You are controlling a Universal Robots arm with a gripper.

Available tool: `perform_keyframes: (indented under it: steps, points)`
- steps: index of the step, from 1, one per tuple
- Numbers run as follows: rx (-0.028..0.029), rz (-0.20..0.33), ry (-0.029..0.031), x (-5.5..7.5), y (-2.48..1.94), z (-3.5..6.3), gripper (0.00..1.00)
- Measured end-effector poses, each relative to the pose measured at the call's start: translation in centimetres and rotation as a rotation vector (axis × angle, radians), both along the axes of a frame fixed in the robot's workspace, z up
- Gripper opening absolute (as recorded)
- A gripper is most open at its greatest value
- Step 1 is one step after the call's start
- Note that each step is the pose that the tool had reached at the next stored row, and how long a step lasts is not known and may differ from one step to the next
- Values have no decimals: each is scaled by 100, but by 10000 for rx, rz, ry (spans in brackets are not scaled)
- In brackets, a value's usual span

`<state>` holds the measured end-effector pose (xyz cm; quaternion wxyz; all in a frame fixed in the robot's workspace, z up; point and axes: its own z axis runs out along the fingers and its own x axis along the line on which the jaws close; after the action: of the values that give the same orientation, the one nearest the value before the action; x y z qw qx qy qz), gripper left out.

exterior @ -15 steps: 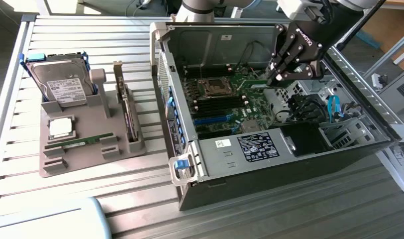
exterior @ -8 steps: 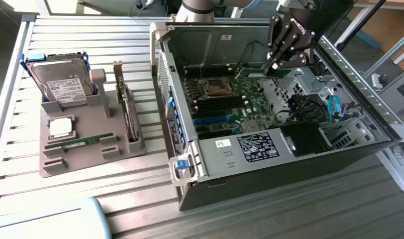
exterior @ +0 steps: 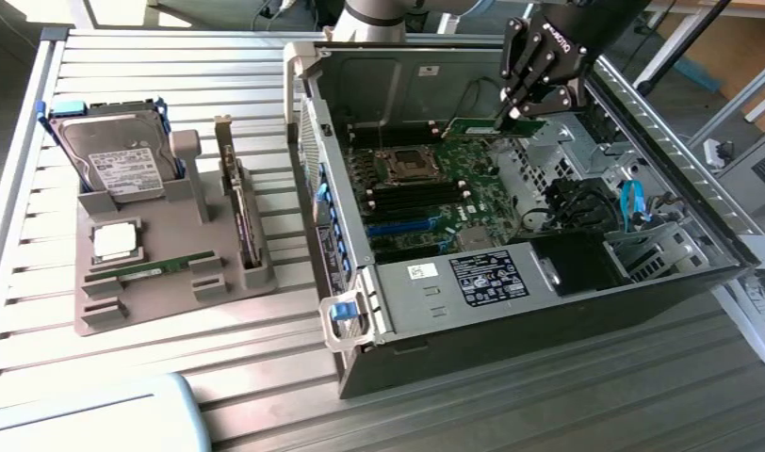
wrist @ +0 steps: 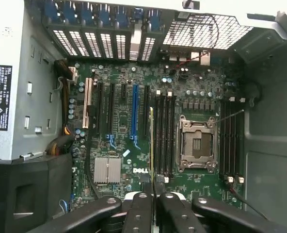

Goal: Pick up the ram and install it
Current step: 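Pick up the ram and move it above insertion slot, then insert the ram into the slot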

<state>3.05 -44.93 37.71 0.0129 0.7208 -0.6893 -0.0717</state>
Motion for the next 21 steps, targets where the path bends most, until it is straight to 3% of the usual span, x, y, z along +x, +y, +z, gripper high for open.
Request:
perform_keyframes:
  steps: [3,4,6,7,8,18,19,20,21]
  points:
    - [-1,0,-1,0,0,1,13]
    - [-2,1,-86,0,0,-1,13]
    - [-32,1,-380,0,0,-4,13]
    - [-61,1,-576,-1,0,-6,13]
    - [-79,1,-682,-1,0,-9,13]
    - [-82,1,-694,-1,0,-9,13]
    - [-82,0,-729,-1,0,-10,13]
    - [-92,0,-1005,-1,0,-13,13]
    - [-98,0,-1142,-2,0,-15,13]
